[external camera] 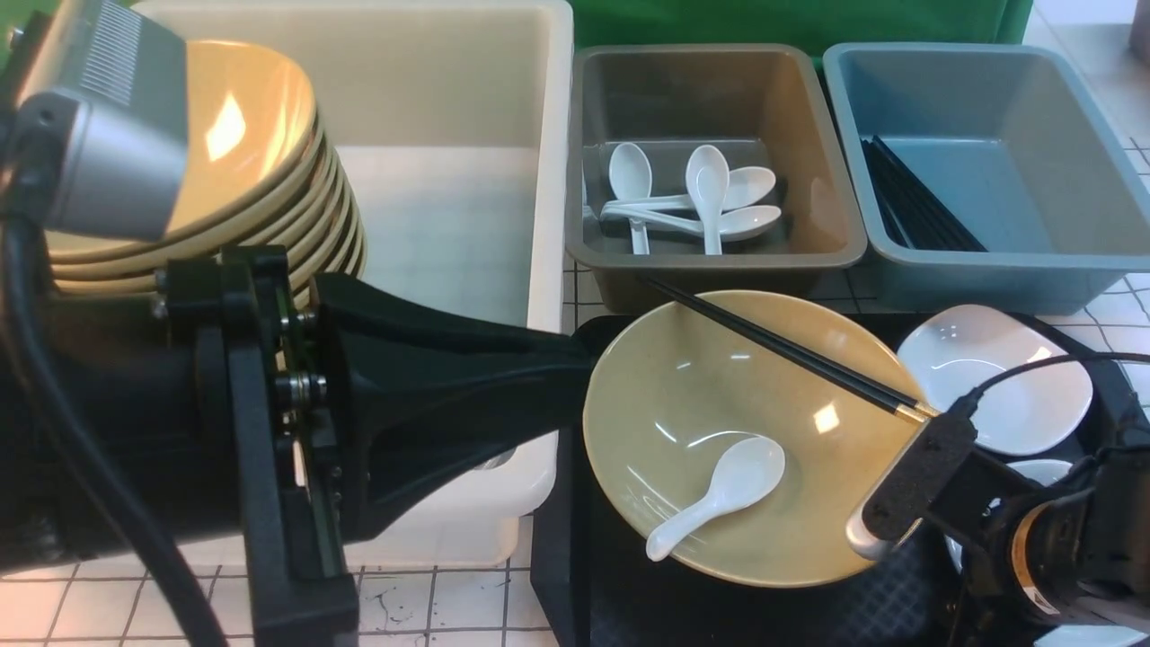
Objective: On white black table put chopsticks spoon bowls plates into blue grey white boxes.
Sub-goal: 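Reach for and grasp the small white dish on the black tray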
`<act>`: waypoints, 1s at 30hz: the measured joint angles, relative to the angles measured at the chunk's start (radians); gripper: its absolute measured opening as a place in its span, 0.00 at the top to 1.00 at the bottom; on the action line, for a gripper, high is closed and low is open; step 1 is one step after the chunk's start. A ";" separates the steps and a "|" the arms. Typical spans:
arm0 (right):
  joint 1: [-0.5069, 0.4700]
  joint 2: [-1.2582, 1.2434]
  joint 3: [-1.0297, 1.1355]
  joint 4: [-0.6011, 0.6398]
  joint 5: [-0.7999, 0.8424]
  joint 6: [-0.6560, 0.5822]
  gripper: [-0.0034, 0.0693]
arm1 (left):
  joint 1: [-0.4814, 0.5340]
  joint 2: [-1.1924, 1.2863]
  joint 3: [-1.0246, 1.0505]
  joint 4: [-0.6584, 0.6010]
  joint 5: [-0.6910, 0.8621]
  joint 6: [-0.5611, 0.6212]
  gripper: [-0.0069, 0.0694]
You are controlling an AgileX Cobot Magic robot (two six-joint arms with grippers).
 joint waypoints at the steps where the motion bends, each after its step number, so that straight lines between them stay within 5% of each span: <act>1: 0.000 0.004 -0.001 -0.005 0.000 0.001 0.32 | 0.000 0.000 0.000 0.000 0.002 0.000 0.91; 14: 0.001 0.014 -0.001 0.001 0.021 0.014 0.74 | 0.000 0.000 0.000 0.000 0.008 -0.007 0.91; 30: 0.066 -0.022 -0.020 0.037 0.172 -0.059 0.84 | 0.000 0.000 0.000 0.005 0.008 -0.014 0.91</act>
